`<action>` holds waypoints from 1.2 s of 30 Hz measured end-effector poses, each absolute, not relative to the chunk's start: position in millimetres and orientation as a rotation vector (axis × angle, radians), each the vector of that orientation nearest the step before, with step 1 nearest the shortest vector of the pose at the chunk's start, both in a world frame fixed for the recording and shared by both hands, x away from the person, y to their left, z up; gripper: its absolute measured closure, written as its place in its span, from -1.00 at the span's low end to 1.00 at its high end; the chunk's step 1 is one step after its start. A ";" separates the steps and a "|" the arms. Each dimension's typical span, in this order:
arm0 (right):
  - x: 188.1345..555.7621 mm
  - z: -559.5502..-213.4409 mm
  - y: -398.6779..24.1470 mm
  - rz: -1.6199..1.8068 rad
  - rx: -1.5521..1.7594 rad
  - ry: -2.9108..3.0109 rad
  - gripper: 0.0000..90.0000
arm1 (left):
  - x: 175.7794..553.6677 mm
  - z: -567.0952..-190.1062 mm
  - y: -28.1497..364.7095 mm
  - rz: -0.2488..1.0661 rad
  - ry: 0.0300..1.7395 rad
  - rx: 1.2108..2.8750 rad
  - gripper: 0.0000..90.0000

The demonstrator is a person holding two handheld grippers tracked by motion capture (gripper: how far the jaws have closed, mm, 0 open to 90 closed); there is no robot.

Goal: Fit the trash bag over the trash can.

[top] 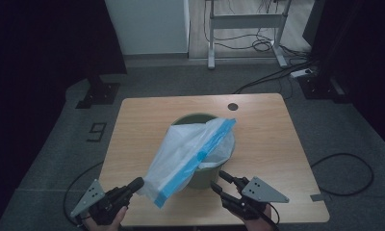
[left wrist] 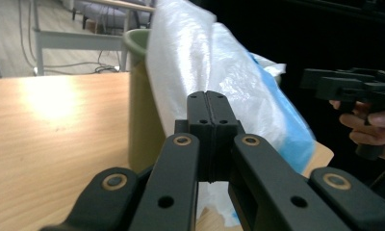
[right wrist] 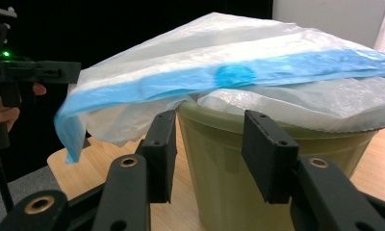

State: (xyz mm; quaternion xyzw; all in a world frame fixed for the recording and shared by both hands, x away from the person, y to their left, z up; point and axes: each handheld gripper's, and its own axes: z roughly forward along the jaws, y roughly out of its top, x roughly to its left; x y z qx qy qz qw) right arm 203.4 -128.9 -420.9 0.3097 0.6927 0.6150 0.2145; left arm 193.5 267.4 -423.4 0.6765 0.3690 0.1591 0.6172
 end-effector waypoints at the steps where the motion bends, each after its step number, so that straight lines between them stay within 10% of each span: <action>1: 203.6 -421.0 -129.2 1.706 0.860 1.921 0.23 | 194.9 -423.4 269.2 0.364 0.855 1.560 1.00; 27: 206.9 -425.4 -137.2 1.699 0.885 1.912 0.21 | 283.5 -352.2 174.2 0.437 0.803 1.756 -0.18; 36: 205.5 -425.7 -139.1 1.704 0.892 1.904 0.20 | 317.9 -351.4 155.5 0.447 0.864 1.861 -0.26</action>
